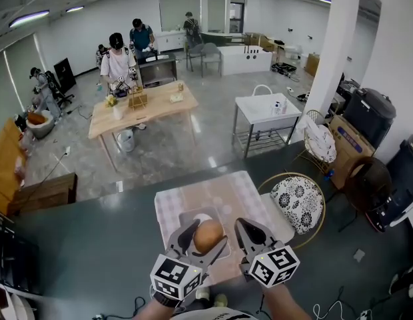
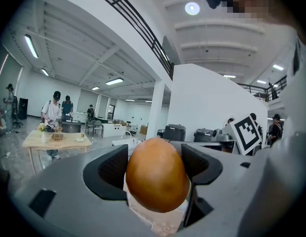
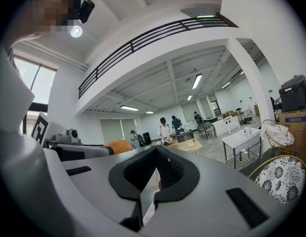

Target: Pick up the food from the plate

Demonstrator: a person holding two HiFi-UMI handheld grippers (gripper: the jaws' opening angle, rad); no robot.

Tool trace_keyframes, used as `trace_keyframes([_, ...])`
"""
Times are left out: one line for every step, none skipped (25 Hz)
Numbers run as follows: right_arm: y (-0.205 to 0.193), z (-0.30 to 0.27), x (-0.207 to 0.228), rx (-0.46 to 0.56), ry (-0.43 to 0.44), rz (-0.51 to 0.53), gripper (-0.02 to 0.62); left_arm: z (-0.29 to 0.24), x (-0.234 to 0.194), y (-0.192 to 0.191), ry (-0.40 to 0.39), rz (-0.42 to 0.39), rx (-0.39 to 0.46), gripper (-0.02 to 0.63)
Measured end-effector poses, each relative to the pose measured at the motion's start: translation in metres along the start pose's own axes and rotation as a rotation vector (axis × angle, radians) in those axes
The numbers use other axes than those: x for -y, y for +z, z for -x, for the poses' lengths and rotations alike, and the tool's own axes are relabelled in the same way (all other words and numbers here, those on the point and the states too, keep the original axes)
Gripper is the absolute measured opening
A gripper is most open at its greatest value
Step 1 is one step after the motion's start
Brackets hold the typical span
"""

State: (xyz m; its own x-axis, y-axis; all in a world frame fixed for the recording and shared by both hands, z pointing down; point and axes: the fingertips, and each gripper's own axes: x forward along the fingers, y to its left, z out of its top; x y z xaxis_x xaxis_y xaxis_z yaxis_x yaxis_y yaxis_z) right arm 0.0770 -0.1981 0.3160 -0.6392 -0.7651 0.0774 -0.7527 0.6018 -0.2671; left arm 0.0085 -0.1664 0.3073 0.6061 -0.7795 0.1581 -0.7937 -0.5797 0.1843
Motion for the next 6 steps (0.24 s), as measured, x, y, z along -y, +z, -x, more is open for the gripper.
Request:
trace_keyframes([-0.0009, -0.0002, -0.0009, 0.000, -0.001, 0.001, 0.015, 0.0010, -0.0008, -0.0007, 0.000, 0.001, 0.000, 0.327])
trace_keyframes([-0.0016, -0.0005, -0.0019, 0.000, -0.002, 0.001, 0.015, 0.0018, -0.0016, -0.0013, -0.001, 0.001, 0.000, 0.327])
trace_keyframes([-0.0022, -0.0009, -0.0027, 0.000, -0.002, 0.002, 0.015, 0.0026, -0.0023, -0.0019, -0.002, 0.002, 0.000, 0.327])
trace_keyframes([-0.0028, -0.0012, -0.0034, 0.000, -0.002, 0.002, 0.015, 0.0032, -0.0030, -0.0025, -0.002, 0.002, 0.000, 0.327])
trace_keyframes([-0.0033, -0.0014, -0.0041, -0.001, -0.003, 0.003, 0.015, 0.0038, -0.0035, -0.0030, -0.003, 0.002, -0.001, 0.327])
trace_keyframes([-0.0039, -0.0016, -0.0047, -0.001, -0.003, 0.003, 0.015, 0.0044, -0.0041, -0.0036, -0.003, 0.003, -0.002, 0.327])
